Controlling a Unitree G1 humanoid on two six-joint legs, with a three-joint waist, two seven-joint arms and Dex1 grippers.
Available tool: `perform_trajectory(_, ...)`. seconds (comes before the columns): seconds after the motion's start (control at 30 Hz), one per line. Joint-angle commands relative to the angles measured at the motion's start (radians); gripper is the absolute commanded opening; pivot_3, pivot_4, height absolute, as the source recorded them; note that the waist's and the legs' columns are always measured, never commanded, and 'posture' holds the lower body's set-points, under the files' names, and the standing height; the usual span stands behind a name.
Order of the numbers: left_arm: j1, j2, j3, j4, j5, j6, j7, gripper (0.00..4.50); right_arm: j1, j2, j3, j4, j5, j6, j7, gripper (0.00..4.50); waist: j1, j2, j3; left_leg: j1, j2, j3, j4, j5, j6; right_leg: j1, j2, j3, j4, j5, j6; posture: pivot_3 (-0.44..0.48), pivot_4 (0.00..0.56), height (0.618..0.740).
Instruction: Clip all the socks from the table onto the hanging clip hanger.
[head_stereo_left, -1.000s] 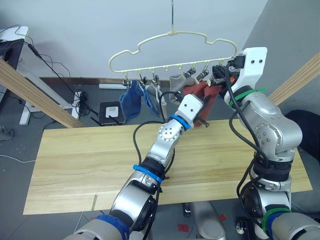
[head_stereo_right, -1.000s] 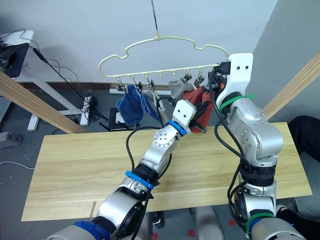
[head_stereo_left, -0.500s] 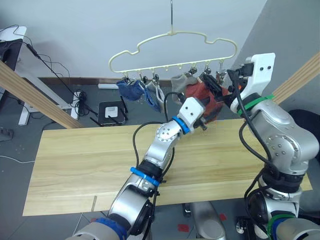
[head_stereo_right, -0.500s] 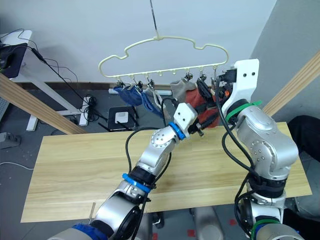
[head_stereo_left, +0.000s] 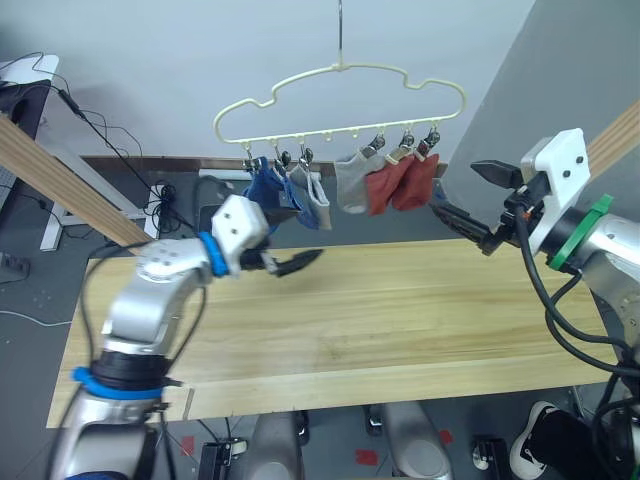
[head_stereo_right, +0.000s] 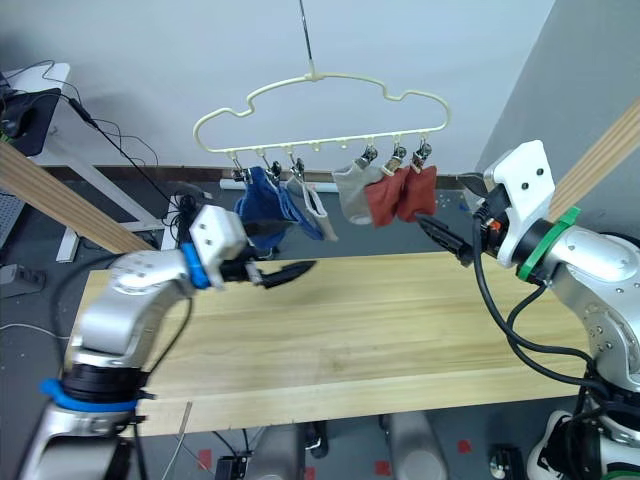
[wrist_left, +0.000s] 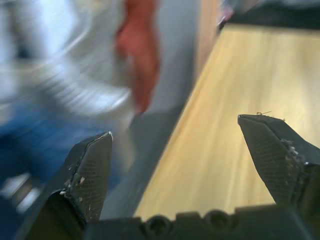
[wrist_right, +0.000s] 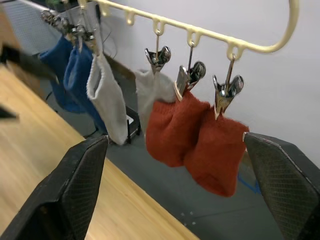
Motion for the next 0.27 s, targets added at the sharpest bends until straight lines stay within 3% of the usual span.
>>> perform_trajectory(0.03,0.028,0.099,0.081,0.006,0.040,0.000,0.014,4.49,0.027,-0.060,-0.051,0.046,-0.025,-0.111,0.092,4.50,0.005,0.000,0.000,0.000,0.000,0.000,0.000,0.000,0.000,0.000,0.000,0.000,0.000,0.000,0.000,-0.121,0.273,0.740)
perform_trajectory(0.27,0.001,0.145,0.161,0.109,0.003,0.015,0.019,4.49,0.042,-0.095,-0.046,0.156,-0.070,-0.249,0.172,4.50,0.020,0.000,-0.002,-0.001,0.000,0.000,0.001,0.000,0.000,0.000,0.000,-0.001,-0.001,0.000,0.000,-0.091,0.252,0.740)
